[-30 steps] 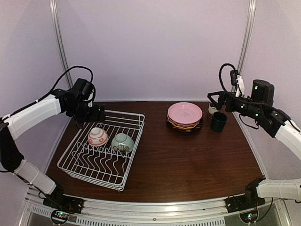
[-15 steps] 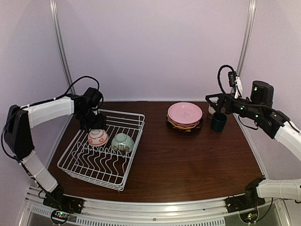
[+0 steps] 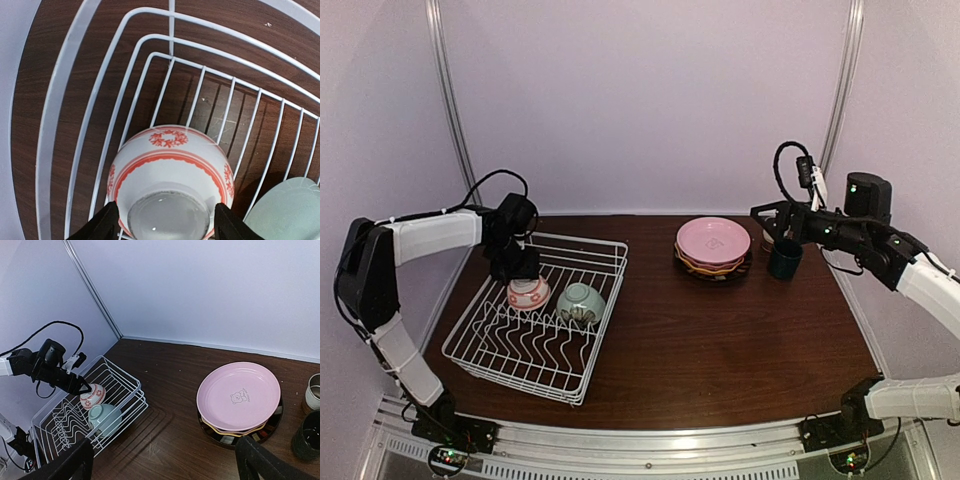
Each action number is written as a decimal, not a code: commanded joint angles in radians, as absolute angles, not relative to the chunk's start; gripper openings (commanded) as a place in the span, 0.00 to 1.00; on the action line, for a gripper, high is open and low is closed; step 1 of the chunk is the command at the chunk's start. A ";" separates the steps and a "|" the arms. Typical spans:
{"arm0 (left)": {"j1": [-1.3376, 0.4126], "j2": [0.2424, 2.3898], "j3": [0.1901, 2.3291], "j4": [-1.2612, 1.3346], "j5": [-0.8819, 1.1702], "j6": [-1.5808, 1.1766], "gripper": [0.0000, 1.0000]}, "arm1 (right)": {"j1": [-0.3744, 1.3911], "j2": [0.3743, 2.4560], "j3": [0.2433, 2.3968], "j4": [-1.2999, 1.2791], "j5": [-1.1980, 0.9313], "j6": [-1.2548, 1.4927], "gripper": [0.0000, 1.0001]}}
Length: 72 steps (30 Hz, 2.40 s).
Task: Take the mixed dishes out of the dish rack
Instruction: Grab the bowl from the dish rack, then pass from the left arm to the right
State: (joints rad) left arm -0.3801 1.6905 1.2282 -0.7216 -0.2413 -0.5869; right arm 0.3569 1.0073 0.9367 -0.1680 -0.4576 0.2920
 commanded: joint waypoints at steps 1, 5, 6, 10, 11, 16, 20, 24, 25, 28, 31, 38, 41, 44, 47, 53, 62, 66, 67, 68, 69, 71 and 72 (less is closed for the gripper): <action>-0.372 1.725 1.214 -0.664 -0.215 -0.574 0.65 | 0.356 1.014 0.960 -0.163 -0.480 0.311 1.00; -0.371 1.743 1.216 -0.653 -0.202 -0.574 0.58 | 0.357 1.019 0.966 -0.169 -0.478 0.310 1.00; -0.371 1.747 1.215 -0.650 -0.200 -0.574 0.57 | 0.357 1.021 0.967 -0.170 -0.478 0.311 1.00; -0.371 1.750 1.206 -0.648 -0.203 -0.567 0.49 | 0.357 1.032 0.969 -0.166 -0.482 0.319 1.00; -0.372 1.748 1.205 -0.648 -0.206 -0.563 0.46 | 0.357 1.035 0.969 -0.162 -0.483 0.322 1.00; -0.371 1.733 1.212 -0.656 -0.209 -0.555 0.33 | 0.357 1.058 0.969 -0.148 -0.496 0.342 1.00; -0.371 1.705 1.221 -0.658 -0.196 -0.550 0.28 | 0.361 1.097 0.969 -0.123 -0.521 0.385 1.00; -0.372 1.670 1.240 -0.675 -0.196 -0.538 0.27 | 0.398 1.152 0.984 -0.098 -0.521 0.420 0.99; -0.372 1.661 1.244 -0.679 -0.196 -0.535 0.27 | 0.414 1.169 0.991 -0.092 -0.520 0.426 0.98; -0.371 1.633 1.259 -0.690 -0.196 -0.526 0.26 | 0.463 1.220 1.008 -0.054 -0.513 0.458 0.96; -0.371 1.612 1.278 -0.707 -0.193 -0.516 0.25 | 0.515 1.284 1.023 -0.004 -0.510 0.498 0.94; -0.371 1.547 1.311 -0.729 -0.161 -0.501 0.24 | 0.678 1.476 1.097 0.158 -0.502 0.612 0.89; -0.372 1.507 1.319 -0.729 -0.128 -0.496 0.24 | 0.752 1.588 1.155 0.238 -0.515 0.672 0.88; -0.372 1.473 1.334 -0.729 -0.070 -0.489 0.25 | 0.802 1.684 1.213 0.326 -0.536 0.745 0.85; -0.372 1.432 1.347 -0.729 -0.029 -0.489 0.25 | 0.837 1.762 1.259 0.414 -0.556 0.833 0.84; -0.372 1.364 1.374 -0.737 0.077 -0.491 0.25 | 0.868 1.890 1.313 0.595 -0.588 0.964 0.83; -0.371 1.294 1.382 -0.740 0.185 -0.498 0.25 | 0.901 2.027 1.418 0.742 -0.648 1.063 0.85; -0.371 1.264 1.373 -0.729 0.226 -0.499 0.25 | 0.906 2.078 1.455 0.811 -0.659 1.126 0.84; -0.371 1.256 1.368 -0.723 0.233 -0.503 0.25 | 0.907 2.090 1.465 0.824 -0.661 1.140 0.83; -0.372 1.252 1.364 -0.716 0.247 -0.505 0.25 | 0.907 2.102 1.472 0.839 -0.666 1.155 0.83; -0.372 1.246 1.360 -0.706 0.261 -0.508 0.25 | 0.909 2.111 1.480 0.855 -0.669 1.170 0.82; -0.372 1.240 1.351 -0.689 0.289 -0.517 0.25 | 0.911 2.135 1.495 0.884 -0.678 1.197 0.80; -0.372 1.239 1.348 -0.683 0.300 -0.517 0.25 | 0.914 2.145 1.502 0.906 -0.681 1.216 0.80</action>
State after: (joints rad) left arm -0.3782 1.2716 1.3483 -0.7792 0.2165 -0.5068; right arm 0.9031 2.1052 1.4616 0.7971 -0.6498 1.1347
